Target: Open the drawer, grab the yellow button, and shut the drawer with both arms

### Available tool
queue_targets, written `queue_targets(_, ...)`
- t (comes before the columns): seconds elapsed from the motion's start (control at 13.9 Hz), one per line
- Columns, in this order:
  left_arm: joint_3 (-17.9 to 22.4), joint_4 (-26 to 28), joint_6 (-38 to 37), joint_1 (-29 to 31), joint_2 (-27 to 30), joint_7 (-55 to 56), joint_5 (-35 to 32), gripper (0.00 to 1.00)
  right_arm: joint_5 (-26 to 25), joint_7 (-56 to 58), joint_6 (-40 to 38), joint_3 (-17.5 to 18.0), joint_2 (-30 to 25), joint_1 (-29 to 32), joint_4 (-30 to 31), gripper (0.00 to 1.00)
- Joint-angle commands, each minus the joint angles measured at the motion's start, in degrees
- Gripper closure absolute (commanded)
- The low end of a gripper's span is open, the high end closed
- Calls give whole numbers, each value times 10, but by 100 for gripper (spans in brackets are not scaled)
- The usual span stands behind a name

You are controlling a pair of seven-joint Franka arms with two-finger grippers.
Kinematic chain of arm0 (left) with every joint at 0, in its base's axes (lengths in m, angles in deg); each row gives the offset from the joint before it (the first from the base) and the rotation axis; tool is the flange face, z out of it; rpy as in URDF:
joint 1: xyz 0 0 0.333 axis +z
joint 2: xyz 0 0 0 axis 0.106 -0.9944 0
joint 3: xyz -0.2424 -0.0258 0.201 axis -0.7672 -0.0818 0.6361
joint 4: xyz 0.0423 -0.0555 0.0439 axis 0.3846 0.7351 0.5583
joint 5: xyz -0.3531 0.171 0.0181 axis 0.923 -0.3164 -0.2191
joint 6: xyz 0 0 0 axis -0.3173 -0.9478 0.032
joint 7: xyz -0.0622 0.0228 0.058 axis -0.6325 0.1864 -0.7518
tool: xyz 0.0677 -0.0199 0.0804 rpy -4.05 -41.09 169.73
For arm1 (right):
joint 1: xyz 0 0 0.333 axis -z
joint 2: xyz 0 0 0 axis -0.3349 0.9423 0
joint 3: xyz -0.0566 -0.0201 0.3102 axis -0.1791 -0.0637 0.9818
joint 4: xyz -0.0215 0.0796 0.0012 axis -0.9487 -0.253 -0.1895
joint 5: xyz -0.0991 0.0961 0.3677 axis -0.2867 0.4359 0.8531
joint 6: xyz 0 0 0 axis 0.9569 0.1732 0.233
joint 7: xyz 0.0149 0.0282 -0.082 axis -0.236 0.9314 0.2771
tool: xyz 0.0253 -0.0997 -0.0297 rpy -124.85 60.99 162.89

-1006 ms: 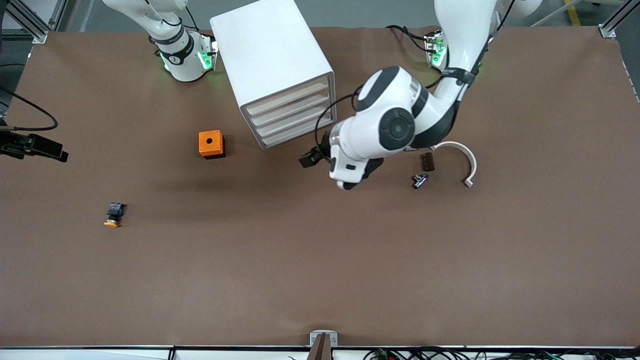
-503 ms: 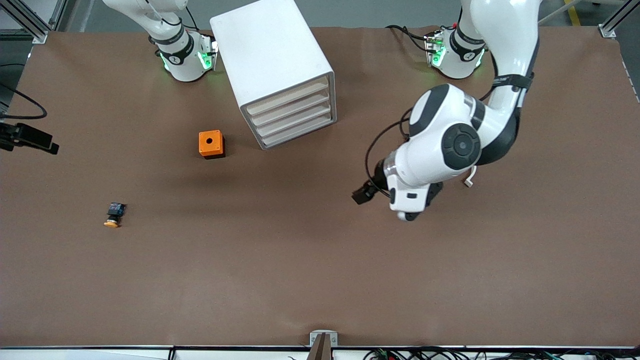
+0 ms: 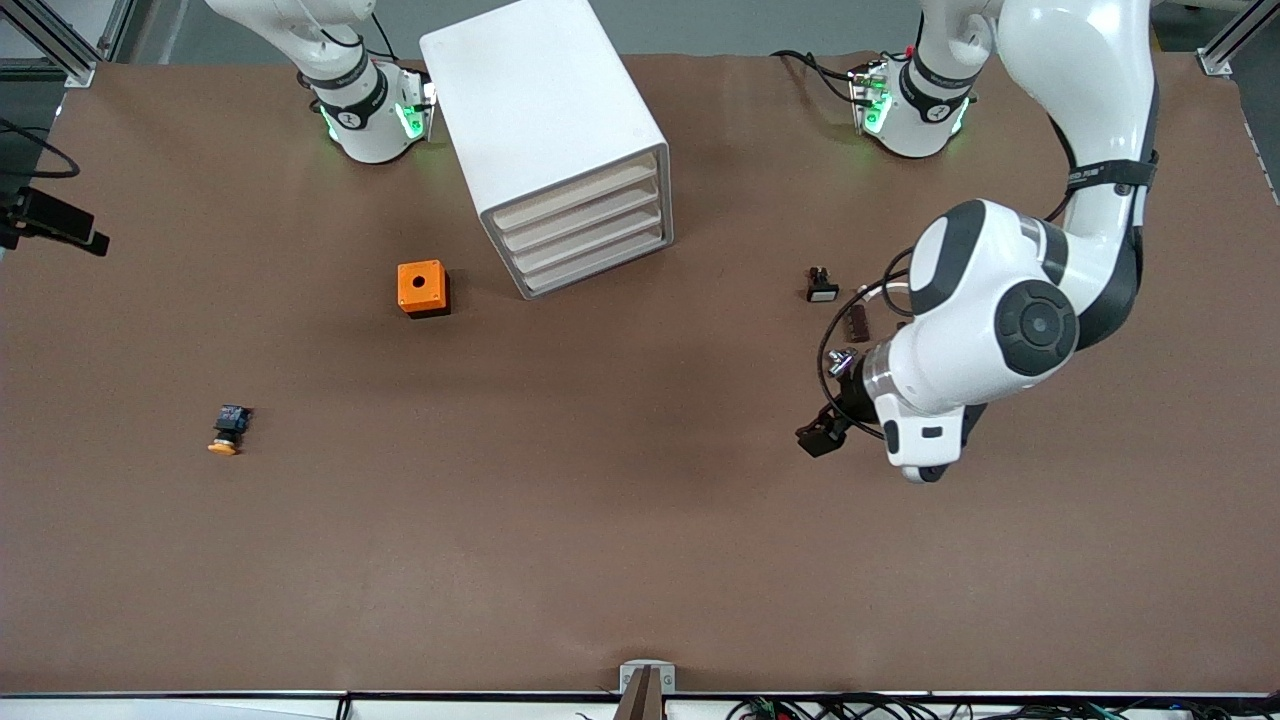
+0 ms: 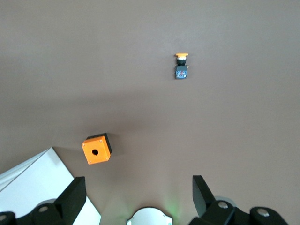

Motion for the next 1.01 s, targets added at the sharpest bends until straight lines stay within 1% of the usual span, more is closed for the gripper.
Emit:
queue_targets(0.0,-7,11,0,16,15,-33,-14,0,6,-5,7,2,-38,-7,51,0)
queue_targets(0.22,-7,13,-13,43,20,-138,-13,0,8,-5,61,-2,-62,-6,89,0)
queue_targets(0.36,-4,12,-74,61,25,-260,-14,0,7,-4,62,2,-65,-8,89,0)
queue_targets(0.5,-3,14,-118,87,45,-359,-15,0,7,-4,68,1,-66,-7,87,0)
queue_targets(0.72,-3,18,-178,122,81,-451,-24,0,0,4,69,2,-64,-8,86,0)
queue_targets(0.79,-5,26,-191,129,97,-474,-41,0,0,6,67,2,-65,-9,86,0)
queue_targets(0.86,-4,47,-197,131,117,-492,-51,0,1,6,68,2,-64,-9,84,0)
queue_targets(0.93,-4,83,-196,141,149,-514,-61,0,6,6,68,2,-64,-9,83,0)
